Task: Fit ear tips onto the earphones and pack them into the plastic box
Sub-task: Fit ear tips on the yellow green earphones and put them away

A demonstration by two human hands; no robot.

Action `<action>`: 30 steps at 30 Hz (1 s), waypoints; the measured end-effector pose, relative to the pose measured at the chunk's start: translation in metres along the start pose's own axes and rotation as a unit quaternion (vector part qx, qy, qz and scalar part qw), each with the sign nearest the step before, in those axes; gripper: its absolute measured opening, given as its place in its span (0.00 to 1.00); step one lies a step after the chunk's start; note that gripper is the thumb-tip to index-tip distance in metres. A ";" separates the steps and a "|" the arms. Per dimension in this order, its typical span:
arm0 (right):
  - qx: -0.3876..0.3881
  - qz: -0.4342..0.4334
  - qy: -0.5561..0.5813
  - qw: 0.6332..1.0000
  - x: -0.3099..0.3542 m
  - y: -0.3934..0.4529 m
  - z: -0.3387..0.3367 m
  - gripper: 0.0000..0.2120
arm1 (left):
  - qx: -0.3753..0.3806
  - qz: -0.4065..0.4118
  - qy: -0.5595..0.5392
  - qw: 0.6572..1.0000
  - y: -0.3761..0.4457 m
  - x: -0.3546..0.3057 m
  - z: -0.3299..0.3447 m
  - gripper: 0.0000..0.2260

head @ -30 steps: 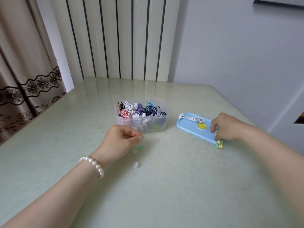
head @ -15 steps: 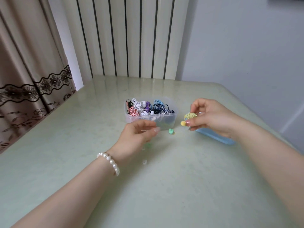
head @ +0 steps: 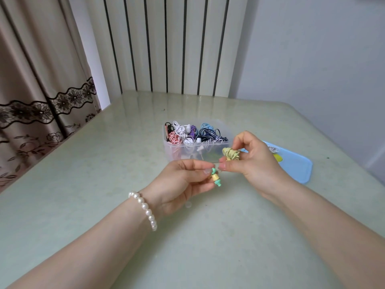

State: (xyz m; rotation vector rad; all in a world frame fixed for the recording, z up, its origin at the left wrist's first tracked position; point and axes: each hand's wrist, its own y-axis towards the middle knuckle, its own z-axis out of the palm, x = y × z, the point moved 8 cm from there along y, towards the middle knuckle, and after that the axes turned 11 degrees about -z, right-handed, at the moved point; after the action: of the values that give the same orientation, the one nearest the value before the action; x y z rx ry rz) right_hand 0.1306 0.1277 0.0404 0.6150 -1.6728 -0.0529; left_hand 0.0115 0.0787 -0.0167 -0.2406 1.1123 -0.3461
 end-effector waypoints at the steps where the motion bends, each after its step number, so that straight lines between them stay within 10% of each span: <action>1: 0.028 -0.007 -0.012 1.000 0.003 -0.001 0.004 0.20 | -0.001 0.003 -0.002 1.000 0.000 0.000 0.000 0.06; 6: 0.153 -0.028 -0.032 0.987 0.004 -0.012 0.026 0.16 | -0.030 0.026 0.002 0.999 0.000 -0.004 -0.004 0.03; 14: 0.072 0.022 0.030 0.997 -0.014 -0.011 0.014 0.07 | -0.088 0.078 0.090 0.989 -0.005 -0.021 -0.014 0.04; 20: 0.044 0.055 0.062 0.996 -0.020 -0.011 -0.003 0.05 | -0.307 0.200 0.458 0.810 -0.019 -0.058 -0.052 0.03; 30: 0.088 0.051 -0.023 0.995 -0.018 -0.018 0.005 0.12 | -0.254 0.147 0.562 0.773 0.000 -0.027 -0.033 0.09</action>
State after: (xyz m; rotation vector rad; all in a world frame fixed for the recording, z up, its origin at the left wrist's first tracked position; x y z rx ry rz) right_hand 0.1340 0.1187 0.0169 0.6633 -1.7629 0.1554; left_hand -0.0293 0.0883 -0.0083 -0.3379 2.4167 0.1690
